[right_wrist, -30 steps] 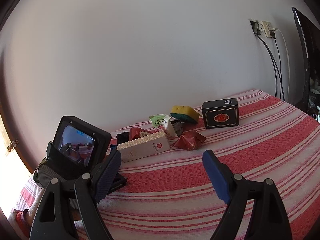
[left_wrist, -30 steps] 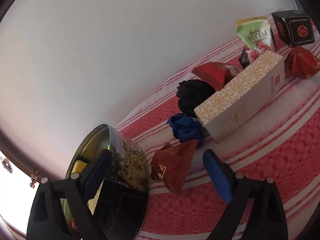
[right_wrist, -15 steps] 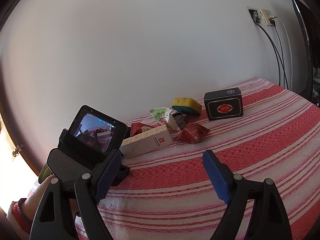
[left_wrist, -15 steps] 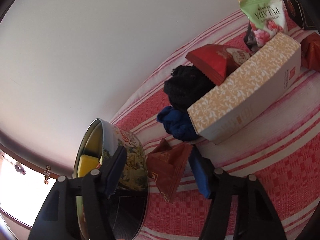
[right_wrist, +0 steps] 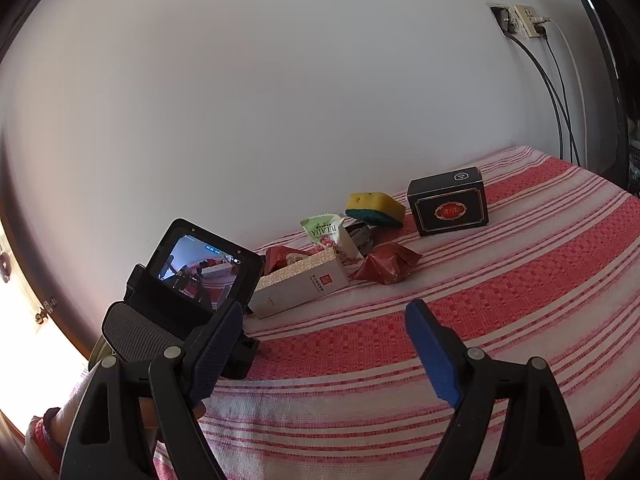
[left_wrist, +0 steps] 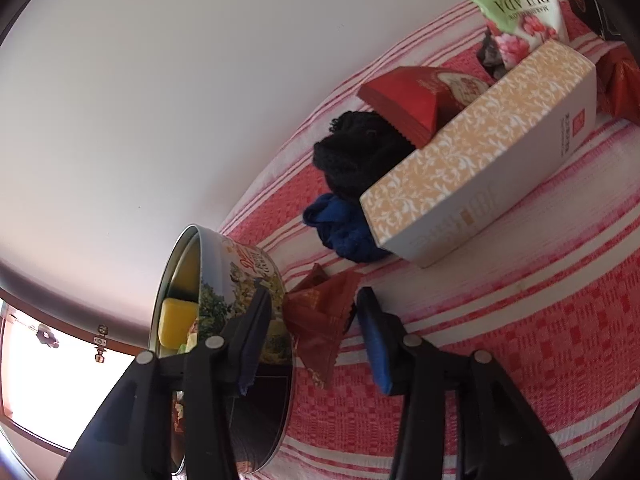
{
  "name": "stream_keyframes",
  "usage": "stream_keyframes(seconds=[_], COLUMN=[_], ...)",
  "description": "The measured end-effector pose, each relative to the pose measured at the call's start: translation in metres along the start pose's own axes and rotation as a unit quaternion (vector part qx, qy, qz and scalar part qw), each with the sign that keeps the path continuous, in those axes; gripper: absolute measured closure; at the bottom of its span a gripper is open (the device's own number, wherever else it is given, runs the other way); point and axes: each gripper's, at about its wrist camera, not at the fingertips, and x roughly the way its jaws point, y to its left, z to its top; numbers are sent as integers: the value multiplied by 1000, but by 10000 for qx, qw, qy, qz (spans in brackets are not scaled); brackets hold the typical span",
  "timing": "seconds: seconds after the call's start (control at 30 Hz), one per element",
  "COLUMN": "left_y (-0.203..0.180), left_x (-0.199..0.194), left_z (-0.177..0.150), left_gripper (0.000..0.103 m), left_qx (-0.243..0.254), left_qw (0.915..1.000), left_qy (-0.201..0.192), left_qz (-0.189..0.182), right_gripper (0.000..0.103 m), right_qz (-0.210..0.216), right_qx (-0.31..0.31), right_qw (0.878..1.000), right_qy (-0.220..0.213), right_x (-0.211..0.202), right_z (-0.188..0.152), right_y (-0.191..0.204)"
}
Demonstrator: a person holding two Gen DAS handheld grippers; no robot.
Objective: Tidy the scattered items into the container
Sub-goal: 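Grasp a red candy with the left gripper while the right gripper grasps another red candy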
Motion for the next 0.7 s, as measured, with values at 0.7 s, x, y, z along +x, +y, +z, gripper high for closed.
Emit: stream_keyframes(seconds=[0.7], left_y=[82], left_x=[7], left_z=[-57], left_gripper=[69], left_qx=[-1726], left_qw=[9105], left_qy=[-1470], left_qz=[-3459], right_gripper=[18], right_qz=[-634], right_qx=[-209], right_qw=[9975], right_qy=[-237], right_x=[-4], right_z=[7], right_y=[-12])
